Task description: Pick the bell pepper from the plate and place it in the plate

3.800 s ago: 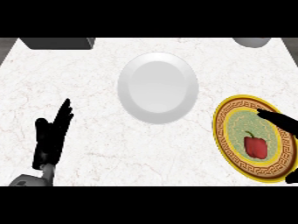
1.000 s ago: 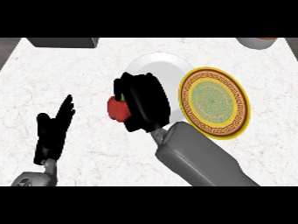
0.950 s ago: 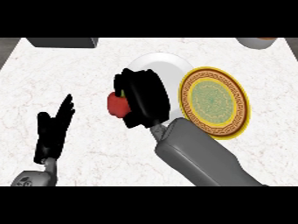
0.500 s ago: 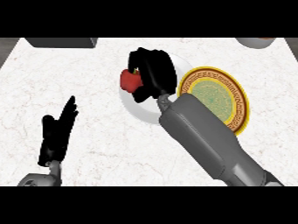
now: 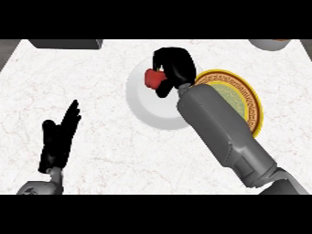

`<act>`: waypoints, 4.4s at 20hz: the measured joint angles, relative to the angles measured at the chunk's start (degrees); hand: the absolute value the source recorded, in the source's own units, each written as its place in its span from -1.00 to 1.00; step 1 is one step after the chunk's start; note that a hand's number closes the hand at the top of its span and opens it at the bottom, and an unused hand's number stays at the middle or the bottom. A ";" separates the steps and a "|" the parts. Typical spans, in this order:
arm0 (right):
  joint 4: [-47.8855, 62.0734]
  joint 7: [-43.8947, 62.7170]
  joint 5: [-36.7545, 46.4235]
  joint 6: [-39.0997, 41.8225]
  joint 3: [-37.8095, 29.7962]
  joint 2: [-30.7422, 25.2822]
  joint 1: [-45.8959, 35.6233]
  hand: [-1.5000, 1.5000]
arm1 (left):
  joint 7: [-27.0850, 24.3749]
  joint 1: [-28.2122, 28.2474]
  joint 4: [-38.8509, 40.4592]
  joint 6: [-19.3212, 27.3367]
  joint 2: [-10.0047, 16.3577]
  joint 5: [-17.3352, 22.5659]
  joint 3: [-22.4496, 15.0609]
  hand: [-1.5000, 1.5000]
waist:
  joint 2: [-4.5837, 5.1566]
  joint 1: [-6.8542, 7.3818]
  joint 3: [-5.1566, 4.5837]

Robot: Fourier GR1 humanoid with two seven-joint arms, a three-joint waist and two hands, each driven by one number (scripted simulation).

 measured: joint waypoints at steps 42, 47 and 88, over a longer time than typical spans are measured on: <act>21.86 -49.39 -26.61 24.82 -27.87 -5.00 1.08 -1.00 | -0.94 -1.63 2.19 -1.77 -1.27 -1.31 1.90 0.00 | 0.14 0.15 0.05; 23.48 -48.66 -25.46 21.45 -27.74 -4.50 0.67 -1.00 | -0.66 -0.44 0.50 -1.99 -1.32 -1.65 1.81 0.00 | 0.12 0.30 0.04; 30.08 -52.92 -24.45 13.52 -32.36 -17.22 4.79 -1.00 | 0.57 -0.68 -1.15 -2.55 -3.65 -3.68 1.34 0.00 | 0.81 1.76 0.16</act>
